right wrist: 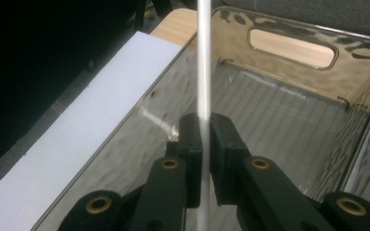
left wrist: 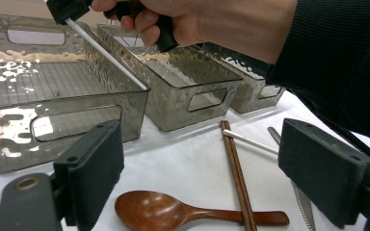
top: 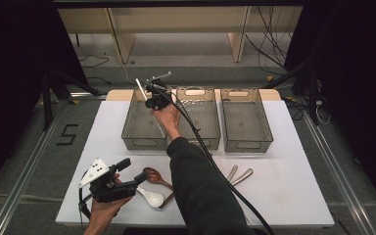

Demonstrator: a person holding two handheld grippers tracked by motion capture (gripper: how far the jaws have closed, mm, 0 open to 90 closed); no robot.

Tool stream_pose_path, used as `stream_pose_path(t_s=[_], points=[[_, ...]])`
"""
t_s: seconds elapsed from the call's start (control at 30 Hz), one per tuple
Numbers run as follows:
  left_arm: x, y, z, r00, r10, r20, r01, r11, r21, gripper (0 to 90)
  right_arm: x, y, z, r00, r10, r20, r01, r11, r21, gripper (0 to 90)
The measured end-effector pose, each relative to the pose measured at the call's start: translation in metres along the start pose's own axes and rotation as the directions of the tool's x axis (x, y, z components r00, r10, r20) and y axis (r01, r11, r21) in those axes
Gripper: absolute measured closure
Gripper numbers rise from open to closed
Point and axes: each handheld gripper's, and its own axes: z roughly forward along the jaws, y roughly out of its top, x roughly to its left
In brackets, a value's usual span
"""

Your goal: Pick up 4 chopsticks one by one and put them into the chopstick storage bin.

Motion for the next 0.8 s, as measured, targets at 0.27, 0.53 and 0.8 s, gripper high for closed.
stream_pose_path(t_s=[0.27,0.53,0.8], points=[[0.000,0.000,0.000,1.0000,-0.001,0.001,0.001,1.0000,0.000,15.7,0.000,-0.003,0.005,0.9996,0.024,0.013,-0.024,1.000,0.015,75.8],[0.000,0.000,0.001,1.0000,-0.003,0.001,0.003,1.0000,-0.001,15.7,0.001,0.001,-0.008,0.9995,0.001,-0.032,0.000,1.000,0.008,51.4],[0.000,0.000,0.001,1.0000,-0.002,-0.006,0.002,1.0000,0.002,15.7,0.001,-0.006,-0.041,0.9939,-0.080,-0.077,0.082,0.996,0.023,37.5]])
